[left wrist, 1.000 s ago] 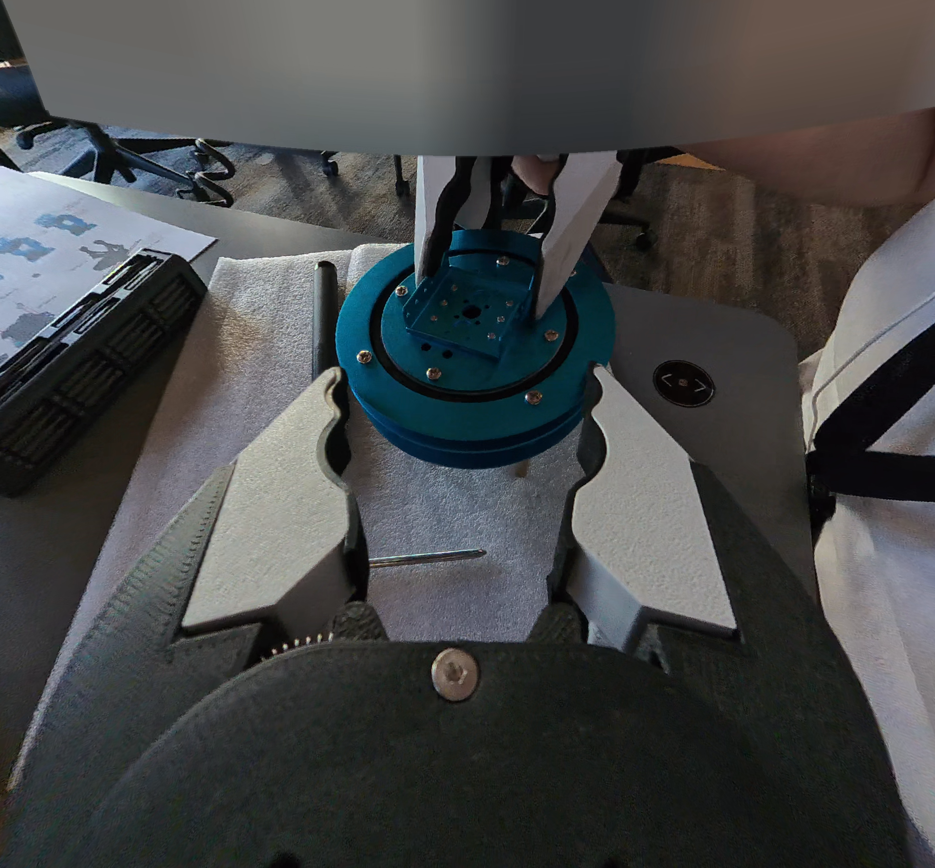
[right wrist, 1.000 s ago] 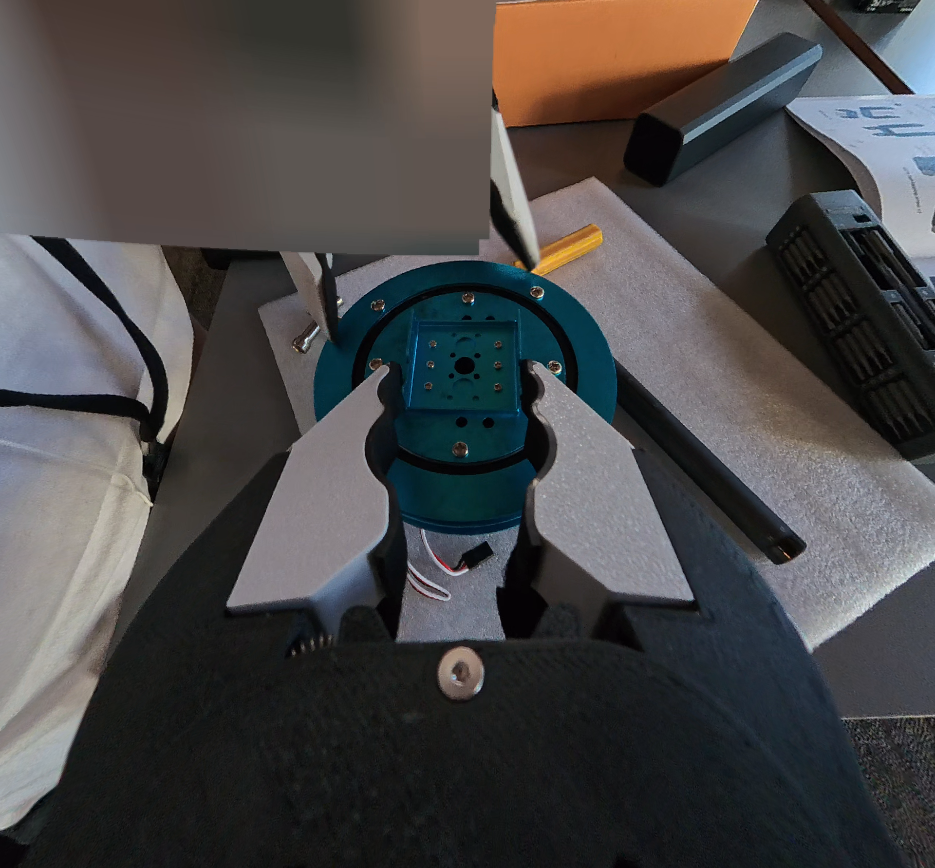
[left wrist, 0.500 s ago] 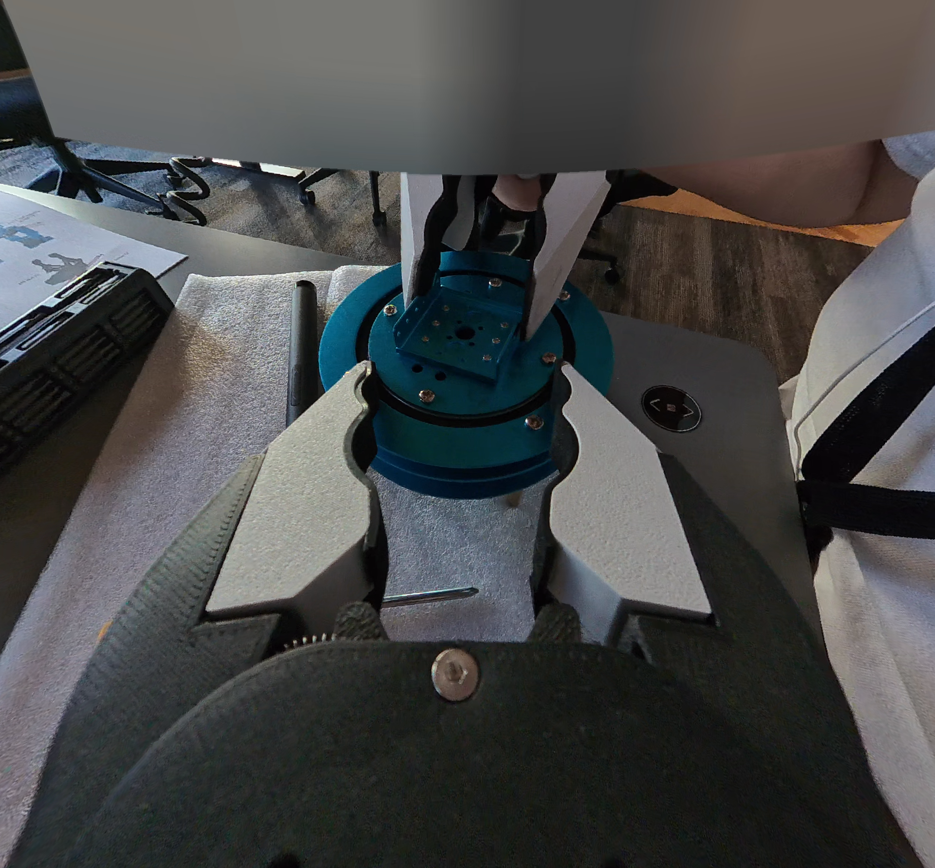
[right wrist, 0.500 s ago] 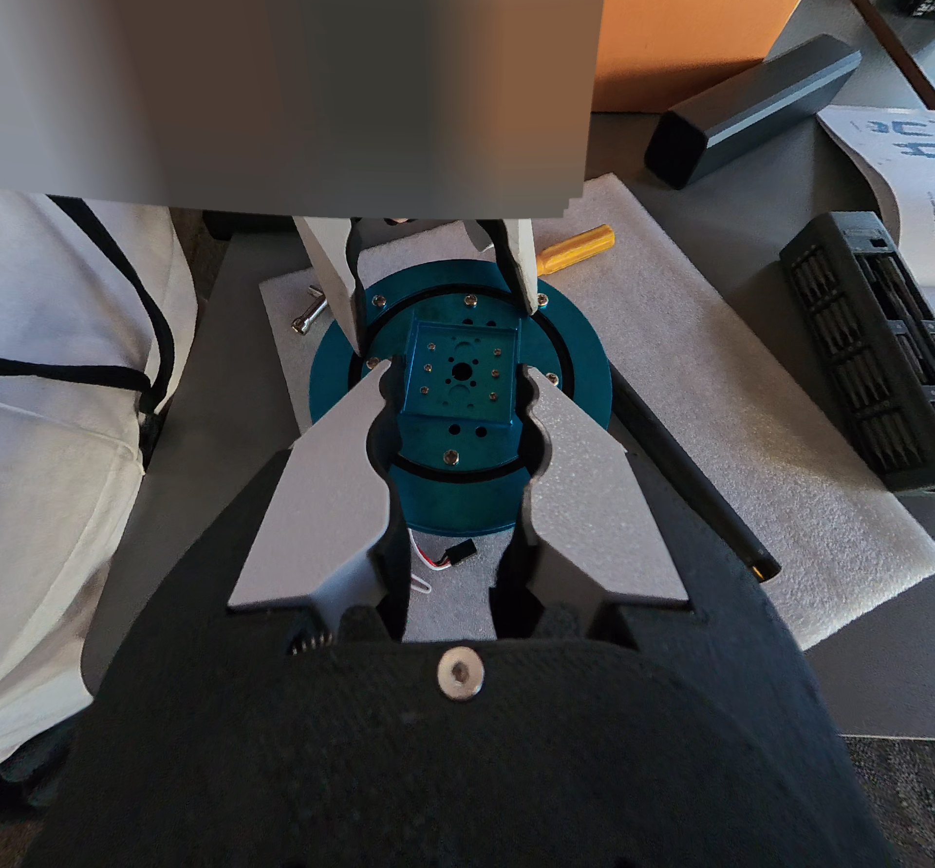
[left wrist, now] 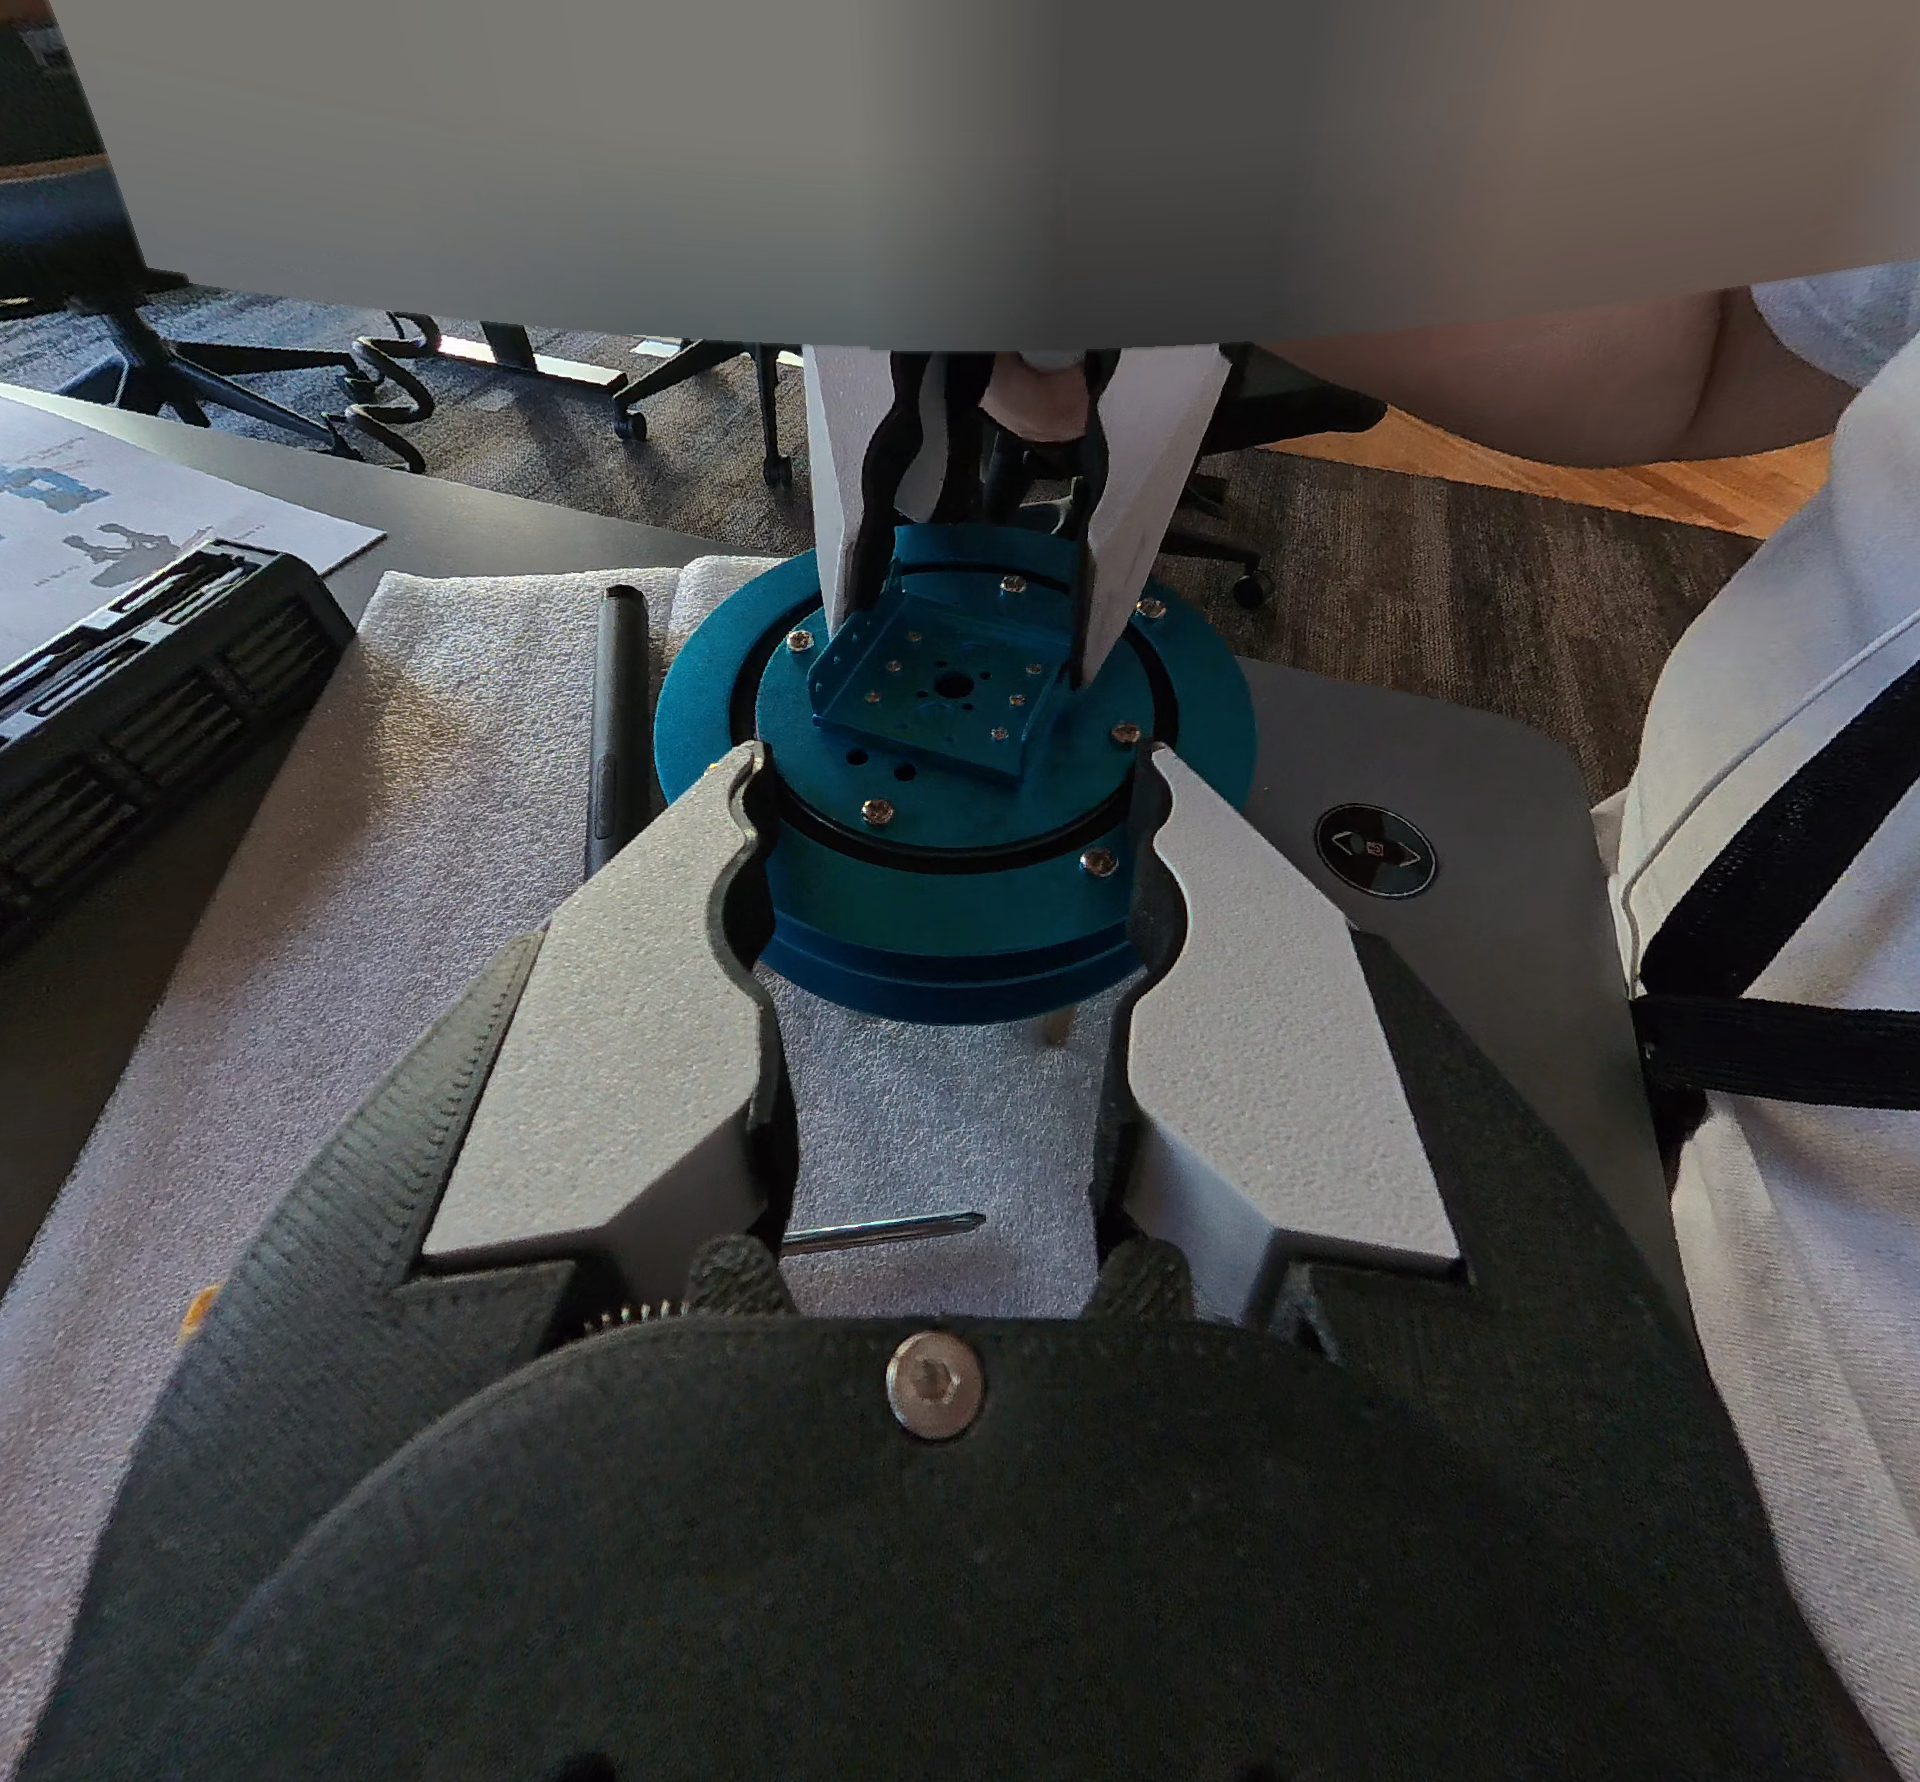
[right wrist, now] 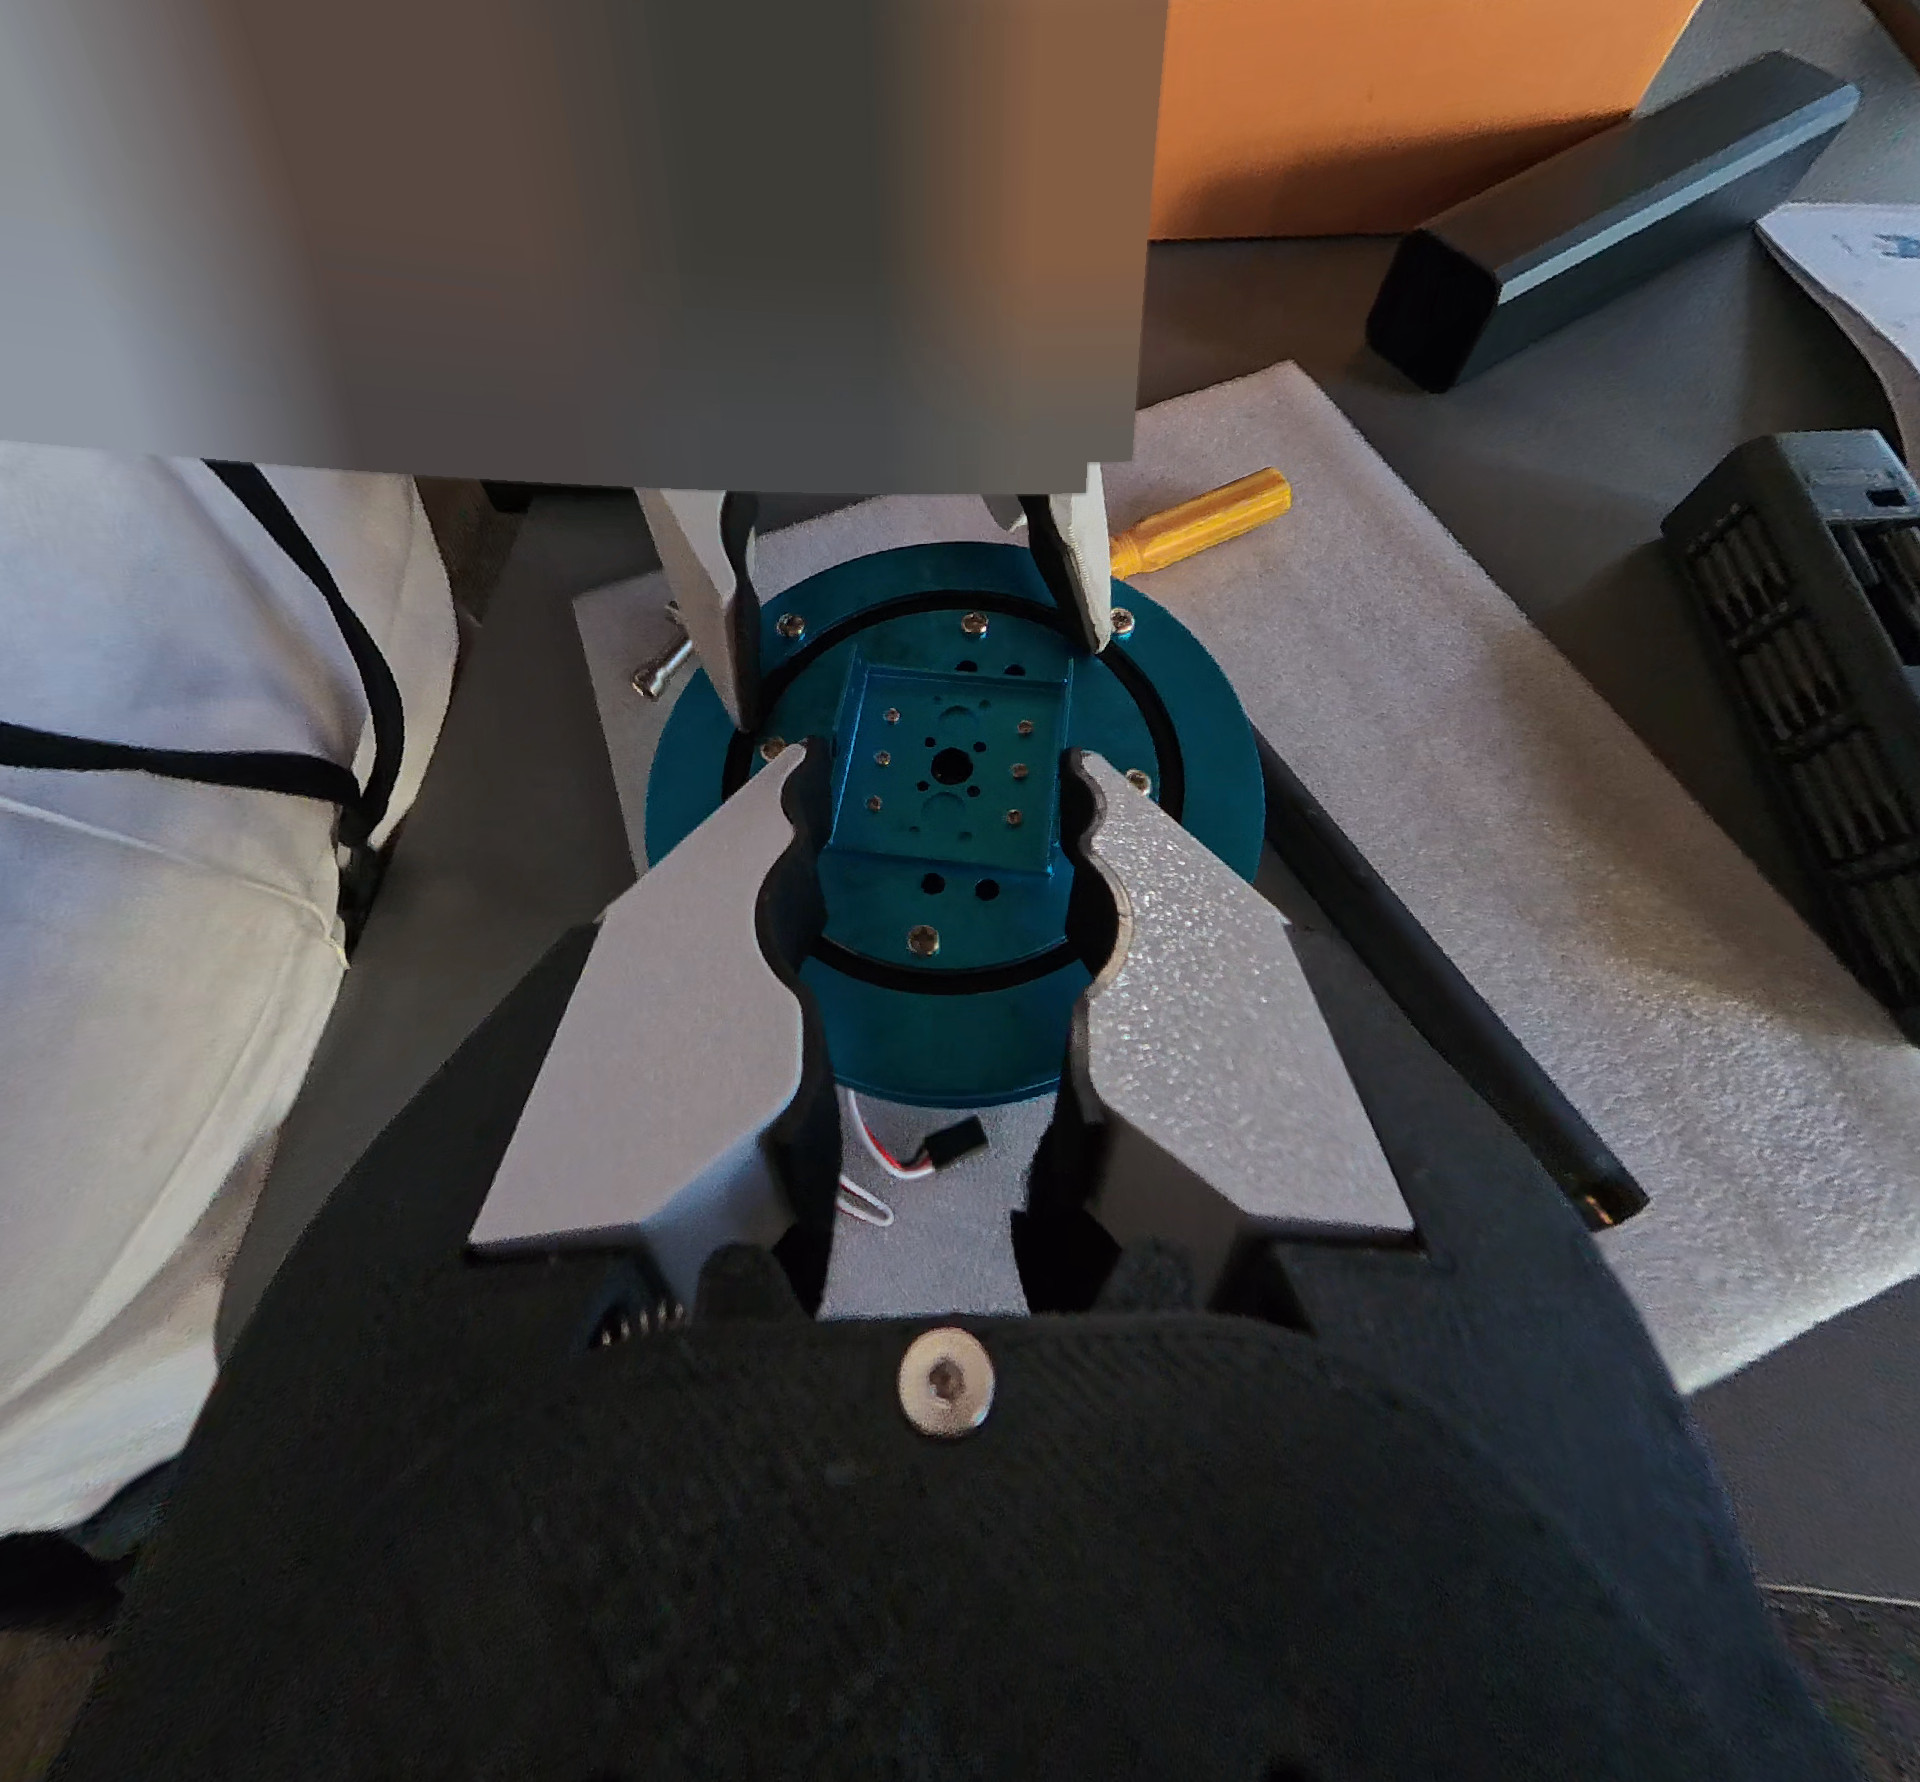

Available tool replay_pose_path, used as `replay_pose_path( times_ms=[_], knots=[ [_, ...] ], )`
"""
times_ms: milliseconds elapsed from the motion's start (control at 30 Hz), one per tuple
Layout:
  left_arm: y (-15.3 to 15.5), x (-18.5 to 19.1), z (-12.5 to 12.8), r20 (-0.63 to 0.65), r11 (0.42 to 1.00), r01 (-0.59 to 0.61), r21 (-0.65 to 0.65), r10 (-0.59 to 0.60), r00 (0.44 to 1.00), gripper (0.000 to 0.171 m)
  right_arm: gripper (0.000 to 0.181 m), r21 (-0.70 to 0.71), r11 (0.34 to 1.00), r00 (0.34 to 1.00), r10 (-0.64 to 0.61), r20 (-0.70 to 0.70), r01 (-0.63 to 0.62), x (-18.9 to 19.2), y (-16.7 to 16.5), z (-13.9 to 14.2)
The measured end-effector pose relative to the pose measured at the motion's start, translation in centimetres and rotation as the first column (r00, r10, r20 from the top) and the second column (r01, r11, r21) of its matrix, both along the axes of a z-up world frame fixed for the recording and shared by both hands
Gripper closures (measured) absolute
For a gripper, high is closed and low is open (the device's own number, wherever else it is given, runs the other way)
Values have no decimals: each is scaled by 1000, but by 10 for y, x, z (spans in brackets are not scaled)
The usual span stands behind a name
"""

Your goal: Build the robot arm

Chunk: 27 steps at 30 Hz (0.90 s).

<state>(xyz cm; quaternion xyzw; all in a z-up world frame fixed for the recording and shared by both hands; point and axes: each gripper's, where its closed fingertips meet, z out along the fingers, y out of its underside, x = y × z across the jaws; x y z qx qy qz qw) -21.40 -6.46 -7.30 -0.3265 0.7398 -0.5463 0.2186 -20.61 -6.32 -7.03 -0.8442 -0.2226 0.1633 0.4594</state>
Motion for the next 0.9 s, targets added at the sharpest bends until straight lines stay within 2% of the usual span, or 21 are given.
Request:
replay_pose_path(
  times_ms=[100,167,300,367,600,900],
  knots=[
    [-2,-2,2,3,1000,16,-16,-16,1000,99,135,54,997,997,-59,-39,61,1,-2,2],
    [-1,-2,3,-2,999,23,-25,-23,1000,99,124,96,990,994,-97,-54,102,4,-4,5],
    [1,2,7,-30,998,39,-40,-40,999,104,128,115,985,988,-118,-101,129,5,-8,7],
    [2,6,7,-42,999,44,-31,-45,998,105,134,97,987,988,-115,-99,125,4,-9,3],
    [-2,14,2,-40,992,109,61,-106,994,115,136,117,986,992,-116,-40,120,4,-11,1],
    [-3,11,2,-11,992,112,65,-112,994,117,136,120,990,997,-66,-49,71,5,-10,0]
  ],
)
